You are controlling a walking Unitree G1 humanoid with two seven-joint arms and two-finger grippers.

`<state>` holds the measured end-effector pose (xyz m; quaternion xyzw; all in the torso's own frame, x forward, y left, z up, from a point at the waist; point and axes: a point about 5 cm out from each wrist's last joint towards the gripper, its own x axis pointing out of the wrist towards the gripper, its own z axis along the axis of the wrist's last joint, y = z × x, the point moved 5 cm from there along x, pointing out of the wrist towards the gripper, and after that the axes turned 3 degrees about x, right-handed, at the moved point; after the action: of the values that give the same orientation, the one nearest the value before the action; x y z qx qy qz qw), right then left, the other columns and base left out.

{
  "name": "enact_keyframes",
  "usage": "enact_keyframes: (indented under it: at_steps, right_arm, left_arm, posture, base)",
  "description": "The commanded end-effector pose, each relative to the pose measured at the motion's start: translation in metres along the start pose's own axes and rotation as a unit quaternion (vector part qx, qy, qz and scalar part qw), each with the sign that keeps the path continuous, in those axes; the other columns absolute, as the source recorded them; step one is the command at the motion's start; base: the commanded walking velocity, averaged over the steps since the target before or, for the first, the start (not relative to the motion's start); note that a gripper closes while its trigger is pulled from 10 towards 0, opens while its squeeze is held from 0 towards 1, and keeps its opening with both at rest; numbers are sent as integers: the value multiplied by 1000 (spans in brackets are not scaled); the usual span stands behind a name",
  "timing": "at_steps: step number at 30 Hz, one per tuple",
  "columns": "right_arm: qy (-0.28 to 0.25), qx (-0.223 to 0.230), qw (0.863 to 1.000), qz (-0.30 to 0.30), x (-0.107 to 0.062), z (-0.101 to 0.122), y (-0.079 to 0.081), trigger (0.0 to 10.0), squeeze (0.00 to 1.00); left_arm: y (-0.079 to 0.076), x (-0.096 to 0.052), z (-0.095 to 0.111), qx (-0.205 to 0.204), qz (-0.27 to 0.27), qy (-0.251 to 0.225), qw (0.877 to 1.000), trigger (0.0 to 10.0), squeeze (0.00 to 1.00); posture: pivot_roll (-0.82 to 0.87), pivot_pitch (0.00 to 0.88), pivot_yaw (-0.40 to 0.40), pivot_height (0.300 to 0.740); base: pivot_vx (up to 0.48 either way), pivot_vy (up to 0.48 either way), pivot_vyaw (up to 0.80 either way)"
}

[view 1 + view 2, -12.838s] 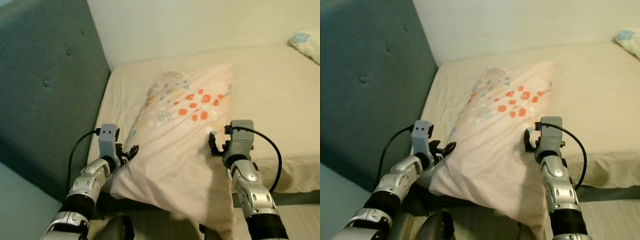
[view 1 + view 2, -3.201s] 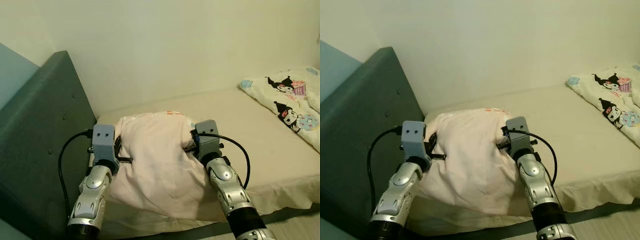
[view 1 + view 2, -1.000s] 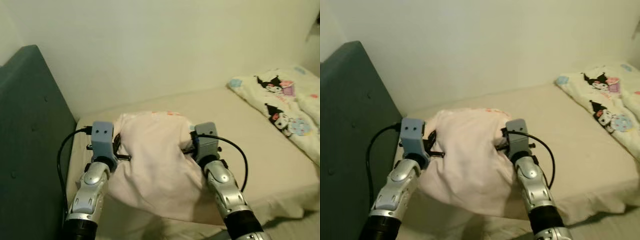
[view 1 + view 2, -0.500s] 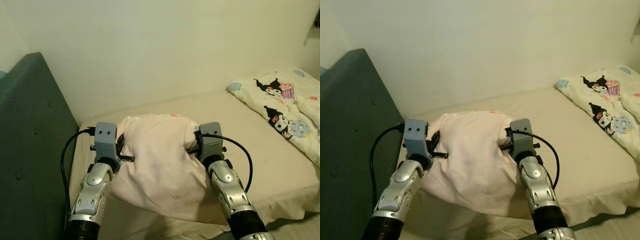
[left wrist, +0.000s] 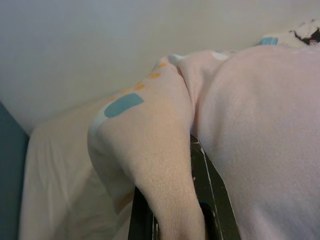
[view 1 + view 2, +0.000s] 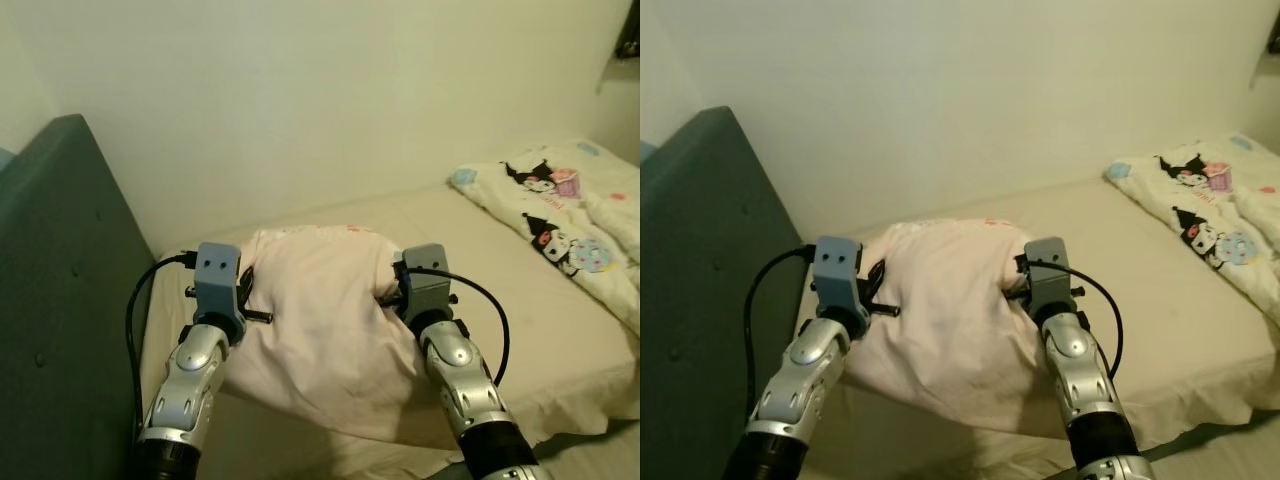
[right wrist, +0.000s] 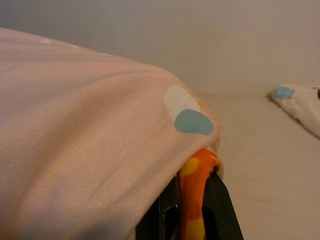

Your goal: Clean up the room

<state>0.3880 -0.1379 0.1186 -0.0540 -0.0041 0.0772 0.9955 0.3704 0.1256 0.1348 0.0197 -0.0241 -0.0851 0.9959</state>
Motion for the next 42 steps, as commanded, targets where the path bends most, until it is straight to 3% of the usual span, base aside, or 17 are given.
enact_keyframes:
  at_steps: [1,8,14,19,42]
  right_arm:
    - [-30,-1,999,18,2,15,12,10000,0]
    - [-29,0,999,18,3,15,12,10000,0]
    - [-28,2,999,19,2,13,13,10000,0]
    - [-27,2,999,19,2,13,13,10000,0]
    - [-33,18,999,8,7,21,7,10000,0]
  left_arm:
    - [2,1,12,11,0,-27,1000,10000,0]
    - [8,0,12,25,19,-22,999,10000,0]
    - [8,-1,15,24,27,-29,999,10000,0]
    - [8,-2,15,-6,34,-31,999,10000,0]
    - [5,10,22,24,18,-37,999,10000,0]
  posture:
    - [-79,18,83,720]
    - [-77,20,84,720]
    - [-73,25,83,720]
    - [-71,29,82,720]
    - [-74,28,86,720]
  base:
    - [0,337,0]
    - [0,145,0]
    - [0,-480,0]
    - [0,-192,0]
    - [0,0,0]
